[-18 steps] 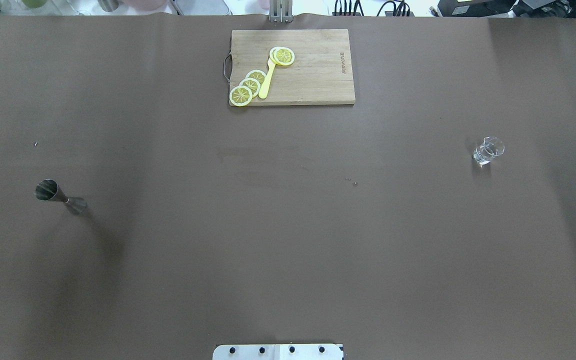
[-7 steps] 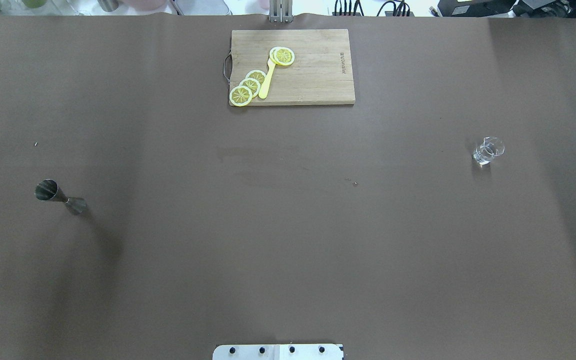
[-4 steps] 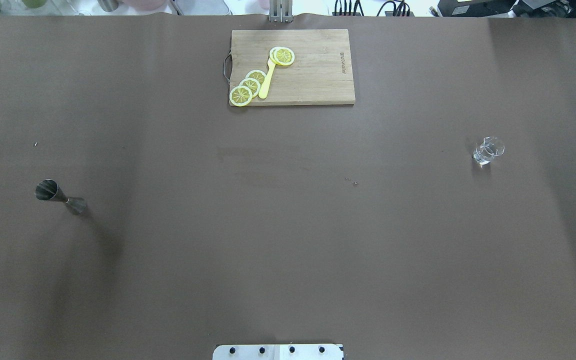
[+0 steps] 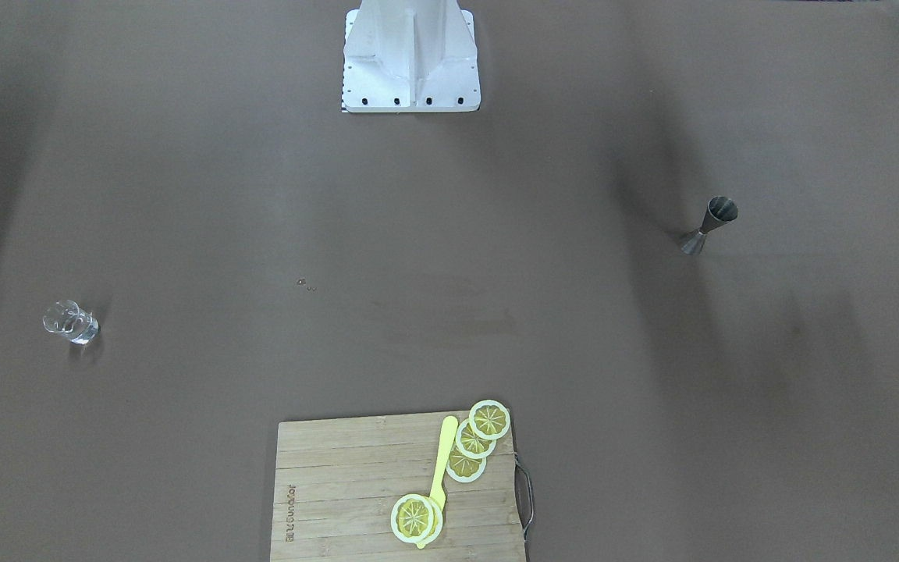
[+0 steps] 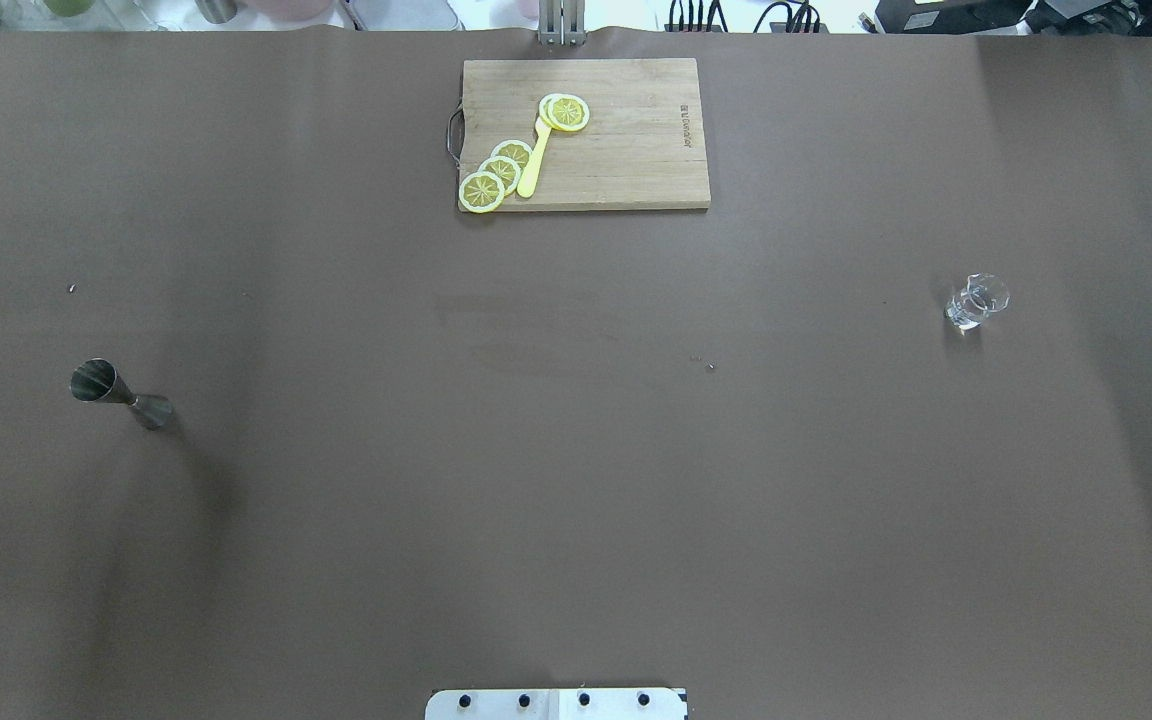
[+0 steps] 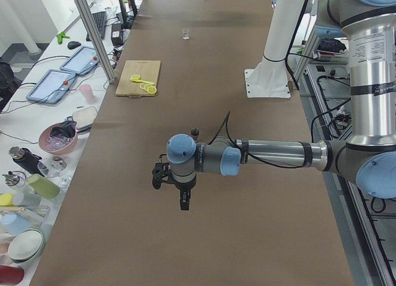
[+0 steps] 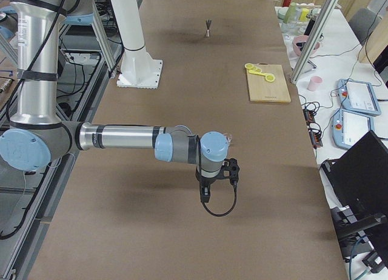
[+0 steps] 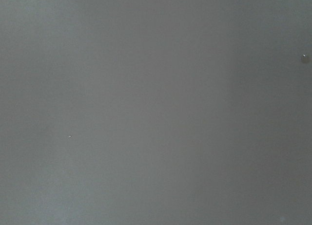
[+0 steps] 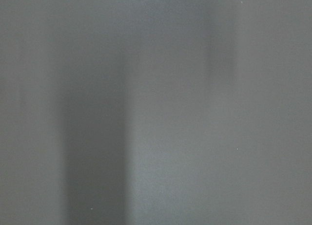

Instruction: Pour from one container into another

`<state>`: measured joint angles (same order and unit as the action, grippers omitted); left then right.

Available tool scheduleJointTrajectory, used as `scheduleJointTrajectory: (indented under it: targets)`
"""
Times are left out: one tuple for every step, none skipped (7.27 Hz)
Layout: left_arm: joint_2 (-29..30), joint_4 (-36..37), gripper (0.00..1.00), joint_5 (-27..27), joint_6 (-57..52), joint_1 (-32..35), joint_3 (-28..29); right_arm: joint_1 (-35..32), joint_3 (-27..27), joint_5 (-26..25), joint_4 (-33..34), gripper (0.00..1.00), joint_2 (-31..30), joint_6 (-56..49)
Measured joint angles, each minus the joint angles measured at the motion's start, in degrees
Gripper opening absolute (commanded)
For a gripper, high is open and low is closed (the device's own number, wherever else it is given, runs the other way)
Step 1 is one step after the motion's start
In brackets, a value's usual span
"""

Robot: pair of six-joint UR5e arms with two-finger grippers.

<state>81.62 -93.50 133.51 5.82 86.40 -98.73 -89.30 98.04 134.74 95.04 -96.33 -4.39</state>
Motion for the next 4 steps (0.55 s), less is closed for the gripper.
scheduleJointTrajectory:
  targets:
    - [0.23,-0.01,0.99,0.02,0.13,0.0,0.39,0.0,0.67,0.0,0.22,1.0,-0.02,0.0]
    - [0.35,-0.03,0.99,0.03,0.22,-0.03,0.7,0.0,1.09,0.0,0.39,1.0,-0.12,0.0]
    - [0.52,-0.05,0.99,0.02,0.24,-0.04,1.18,0.0,1.27,0.0,0.44,1.0,-0.27,0.0]
    - [0.74,-0.03,0.99,0.01,0.21,-0.03,1.59,0.0,1.32,0.0,0.43,1.0,-0.38,0.0]
